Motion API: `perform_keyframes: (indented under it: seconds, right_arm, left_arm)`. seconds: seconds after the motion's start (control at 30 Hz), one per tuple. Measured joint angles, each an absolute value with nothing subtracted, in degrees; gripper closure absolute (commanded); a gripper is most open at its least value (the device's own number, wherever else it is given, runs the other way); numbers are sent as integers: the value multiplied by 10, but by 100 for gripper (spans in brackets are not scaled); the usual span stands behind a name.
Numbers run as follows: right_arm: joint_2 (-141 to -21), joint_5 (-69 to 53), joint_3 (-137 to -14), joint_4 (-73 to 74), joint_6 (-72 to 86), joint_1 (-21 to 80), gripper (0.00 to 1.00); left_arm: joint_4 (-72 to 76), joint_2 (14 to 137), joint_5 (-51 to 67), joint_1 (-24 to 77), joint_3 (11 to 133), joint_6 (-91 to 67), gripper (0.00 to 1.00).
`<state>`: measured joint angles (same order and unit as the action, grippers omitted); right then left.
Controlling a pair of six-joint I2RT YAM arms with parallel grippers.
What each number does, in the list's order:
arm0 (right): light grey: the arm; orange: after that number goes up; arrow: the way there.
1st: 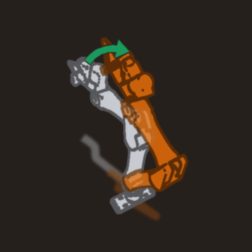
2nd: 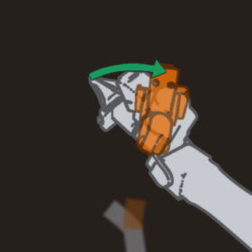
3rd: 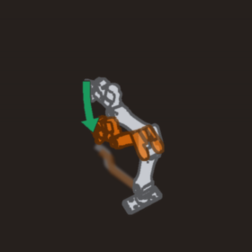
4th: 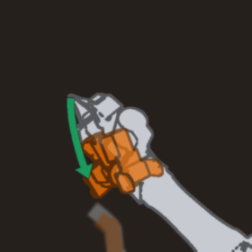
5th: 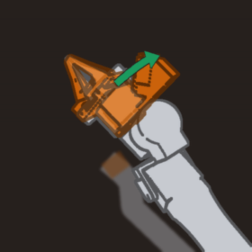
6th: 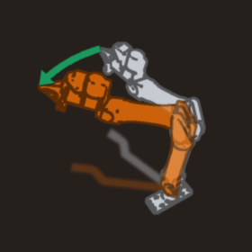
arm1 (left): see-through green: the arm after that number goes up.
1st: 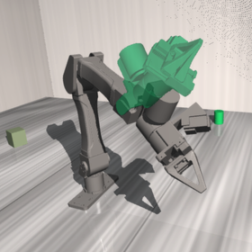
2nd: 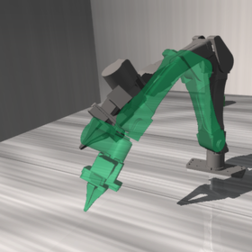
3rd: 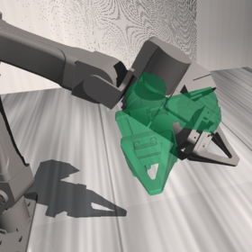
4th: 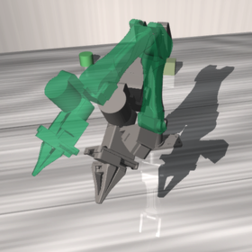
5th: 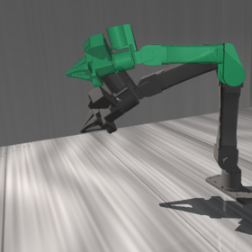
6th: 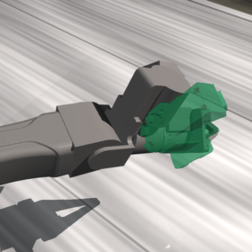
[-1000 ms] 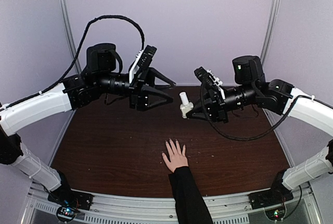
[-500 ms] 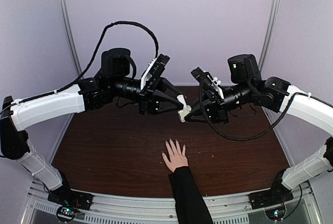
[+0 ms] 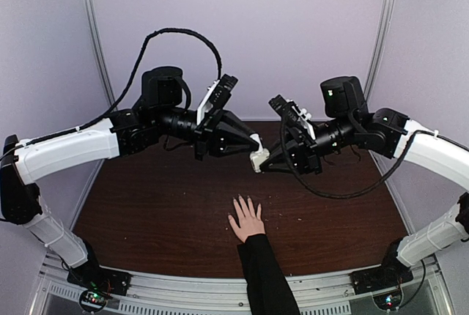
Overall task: Paint the nails
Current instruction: Unscrew the cap of the nail polish bottle.
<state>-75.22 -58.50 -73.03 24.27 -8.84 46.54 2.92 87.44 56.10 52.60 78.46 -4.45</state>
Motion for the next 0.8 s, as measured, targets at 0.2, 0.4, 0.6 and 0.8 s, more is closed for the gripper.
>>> perform_keyframes:
  seconds: [0.2, 0.4, 0.6, 0.8]
  right_arm:
    - [-741, -521, -730, 248, -93, 466, 100]
    - [-735, -407, -730, 249, -98, 466, 100]
    - [-740, -287, -730, 256, -102, 469, 100]
    - [-747, -207, -731, 260, -102, 469, 100]
  left_arm:
    - [29, 874, 524, 525, 785, -47, 100]
    - [21, 874, 429, 525, 786, -59, 100]
    - [22, 878, 316, 528, 796, -92, 100]
    - [25, 898, 238, 545, 815, -115, 100]
